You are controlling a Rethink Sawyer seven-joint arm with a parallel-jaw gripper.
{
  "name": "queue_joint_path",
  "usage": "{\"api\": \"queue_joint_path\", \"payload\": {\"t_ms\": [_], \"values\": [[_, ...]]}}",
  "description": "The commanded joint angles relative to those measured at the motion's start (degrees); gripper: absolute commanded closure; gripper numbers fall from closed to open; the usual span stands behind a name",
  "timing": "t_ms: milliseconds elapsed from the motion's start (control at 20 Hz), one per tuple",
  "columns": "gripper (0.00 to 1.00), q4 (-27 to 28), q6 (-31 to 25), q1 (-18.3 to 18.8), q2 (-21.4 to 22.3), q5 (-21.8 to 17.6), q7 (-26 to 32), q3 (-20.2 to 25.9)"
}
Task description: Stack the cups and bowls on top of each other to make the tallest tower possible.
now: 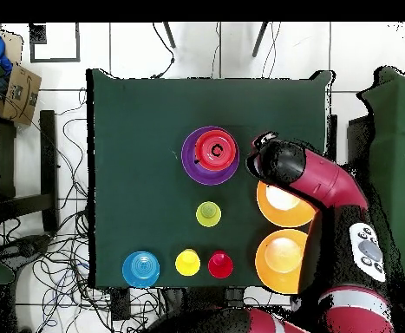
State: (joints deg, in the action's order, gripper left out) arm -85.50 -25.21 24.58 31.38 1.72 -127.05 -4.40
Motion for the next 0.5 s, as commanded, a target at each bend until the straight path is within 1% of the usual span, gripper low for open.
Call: {"api": "queue_joint_path", "payload": {"t_ms": [50, 400, 500], "values": [[0.00, -5.8, 5.2, 1.6, -1.0, -5.5, 4.9, 9.0], [0.00, -6.3, 7.3, 3.5, -1.3, -7.7, 4.8, 11.1], [0.00, -6.8, 8.6, 4.3, -1.5, -8.4, 4.6, 12.0]]}}
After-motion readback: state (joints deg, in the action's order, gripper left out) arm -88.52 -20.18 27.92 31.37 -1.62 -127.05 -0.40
